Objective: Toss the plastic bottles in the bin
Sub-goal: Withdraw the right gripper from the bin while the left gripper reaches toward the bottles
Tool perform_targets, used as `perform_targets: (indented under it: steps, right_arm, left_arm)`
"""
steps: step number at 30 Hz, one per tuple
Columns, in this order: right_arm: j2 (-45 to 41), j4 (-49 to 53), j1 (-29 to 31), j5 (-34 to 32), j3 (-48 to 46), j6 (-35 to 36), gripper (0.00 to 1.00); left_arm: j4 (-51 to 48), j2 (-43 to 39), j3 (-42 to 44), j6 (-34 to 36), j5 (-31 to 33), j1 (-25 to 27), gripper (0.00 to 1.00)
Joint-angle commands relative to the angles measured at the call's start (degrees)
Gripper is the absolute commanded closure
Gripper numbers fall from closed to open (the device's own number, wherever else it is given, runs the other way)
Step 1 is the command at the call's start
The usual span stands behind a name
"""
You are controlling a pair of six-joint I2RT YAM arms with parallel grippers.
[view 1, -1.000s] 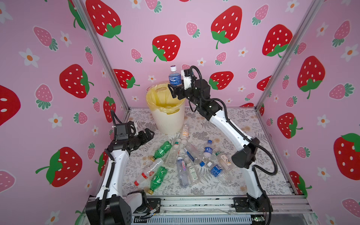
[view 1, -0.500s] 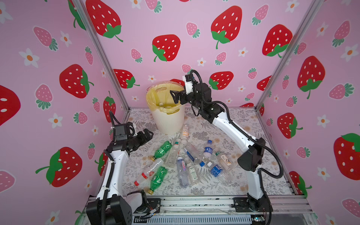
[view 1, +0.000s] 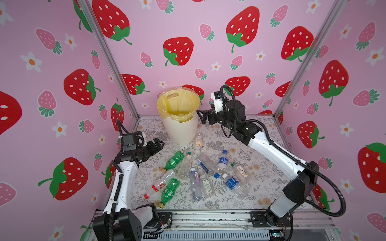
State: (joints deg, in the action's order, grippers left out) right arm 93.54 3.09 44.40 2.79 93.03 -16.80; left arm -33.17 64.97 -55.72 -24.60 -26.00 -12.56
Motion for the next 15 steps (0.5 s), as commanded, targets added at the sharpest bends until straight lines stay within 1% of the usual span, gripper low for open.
perform_targets:
  steps: [1, 5, 8, 10, 15]
  right_arm:
    - [-5.72, -1.96, -1.13, -0.42, -6.77, -2.14, 0.01]
    - [-12.20, -2.74, -2.45, -0.64, -16.70, -4.17, 0.01]
    - [-16.45, -3.08, -3.33, -0.84, -23.42, -5.21, 0.01]
    - [-19.05, -3.09, -3.77, -1.53, -27.19, -5.78, 0.01]
    - [-24.23, -3.05, -4.67, -2.33, -35.09, -7.50, 0.01]
  left_arm:
    - [0.35, -1.27, 0.98, -0.61, -0.02, -0.23, 0.01]
    - [-0.31, -1.52, 0.71, -0.86, 2.18, 0.72, 0.01]
    - [-0.84, -1.92, 0.91, -1.78, 3.64, 2.70, 0.01]
    - [-1.42, -2.26, 1.14, -2.57, 5.09, 4.76, 0.01]
    - [-5.59, -2.10, -0.10, -2.91, 11.67, 13.37, 0.01]
